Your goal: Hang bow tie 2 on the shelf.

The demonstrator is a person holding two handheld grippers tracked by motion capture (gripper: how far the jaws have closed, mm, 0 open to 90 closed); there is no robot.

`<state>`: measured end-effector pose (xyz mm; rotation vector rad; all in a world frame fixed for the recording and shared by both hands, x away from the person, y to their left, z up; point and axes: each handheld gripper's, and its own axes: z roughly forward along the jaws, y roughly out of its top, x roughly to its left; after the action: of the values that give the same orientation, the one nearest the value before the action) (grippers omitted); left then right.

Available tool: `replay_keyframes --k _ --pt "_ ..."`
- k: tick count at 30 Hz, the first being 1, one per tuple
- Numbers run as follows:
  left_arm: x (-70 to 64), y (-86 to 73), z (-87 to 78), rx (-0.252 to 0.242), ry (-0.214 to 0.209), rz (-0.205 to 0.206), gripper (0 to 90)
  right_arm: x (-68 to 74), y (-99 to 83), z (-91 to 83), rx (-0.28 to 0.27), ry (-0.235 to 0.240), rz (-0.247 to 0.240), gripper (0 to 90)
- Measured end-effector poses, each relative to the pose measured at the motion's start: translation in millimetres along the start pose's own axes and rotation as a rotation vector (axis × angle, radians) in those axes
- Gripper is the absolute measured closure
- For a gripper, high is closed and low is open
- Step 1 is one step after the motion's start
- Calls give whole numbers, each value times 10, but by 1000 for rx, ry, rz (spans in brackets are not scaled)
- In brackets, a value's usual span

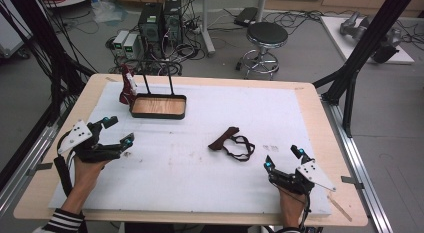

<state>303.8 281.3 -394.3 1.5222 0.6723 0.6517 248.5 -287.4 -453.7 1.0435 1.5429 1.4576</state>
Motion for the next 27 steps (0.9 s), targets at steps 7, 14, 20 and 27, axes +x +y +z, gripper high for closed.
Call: replay_keyframes --k 7,14,20,27 --pt "11 41 -9 1 3 2 144 -1 -1 -2 1 2 4 57" --pt "-11 63 28 22 -5 1 144 -2 0 -2 0 3 4 57" --pt "-44 113 66 34 -12 2 144 -3 -1 -5 -2 5 7 57" --pt "-98 209 147 83 -29 10 144 -7 -2 -3 -6 6 4 57"
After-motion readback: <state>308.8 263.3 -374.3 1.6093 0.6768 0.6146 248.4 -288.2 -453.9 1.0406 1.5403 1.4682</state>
